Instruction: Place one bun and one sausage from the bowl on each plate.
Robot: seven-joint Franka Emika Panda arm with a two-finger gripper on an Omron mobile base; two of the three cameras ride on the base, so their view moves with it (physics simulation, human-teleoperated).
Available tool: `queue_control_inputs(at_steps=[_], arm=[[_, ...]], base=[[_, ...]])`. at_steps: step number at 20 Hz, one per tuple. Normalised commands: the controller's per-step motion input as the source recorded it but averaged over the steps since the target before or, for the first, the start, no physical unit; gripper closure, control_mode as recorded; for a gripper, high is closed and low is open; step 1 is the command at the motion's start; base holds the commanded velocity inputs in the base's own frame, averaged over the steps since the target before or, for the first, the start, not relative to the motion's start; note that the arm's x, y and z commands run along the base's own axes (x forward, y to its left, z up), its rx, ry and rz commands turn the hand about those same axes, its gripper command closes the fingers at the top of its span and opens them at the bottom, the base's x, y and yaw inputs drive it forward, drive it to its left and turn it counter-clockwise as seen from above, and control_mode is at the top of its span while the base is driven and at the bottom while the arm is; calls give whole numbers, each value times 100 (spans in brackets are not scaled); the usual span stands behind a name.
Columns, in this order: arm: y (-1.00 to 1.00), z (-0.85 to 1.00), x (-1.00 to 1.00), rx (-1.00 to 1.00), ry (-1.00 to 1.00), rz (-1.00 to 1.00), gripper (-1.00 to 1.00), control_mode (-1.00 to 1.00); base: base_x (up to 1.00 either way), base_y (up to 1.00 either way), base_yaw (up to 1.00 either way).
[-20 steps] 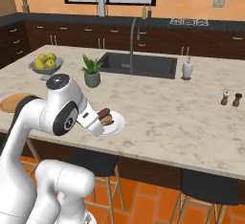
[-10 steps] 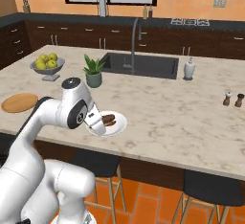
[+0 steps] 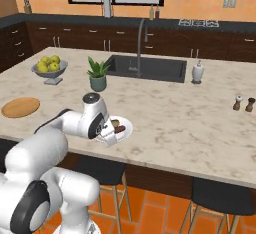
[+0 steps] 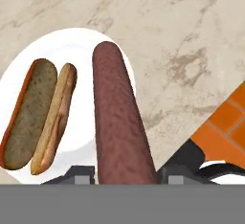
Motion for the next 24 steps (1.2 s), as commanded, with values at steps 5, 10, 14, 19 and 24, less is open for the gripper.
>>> queue_control_inputs(at_steps=[5,10,14,19,24], arm=[[0,-31,63,6,0,-2,100,-100],[0,-42,35,1,0,0,-100,-100],[0,-20,16,0,0,0,-100,-100],[0,64,-13,3,-8,0,-100,-100],[0,100,-71,1,-5,0,-100,-100]], base=[[0,0,0],[0,0,0],[0,0,0],[0,0,0],[0,0,0]])
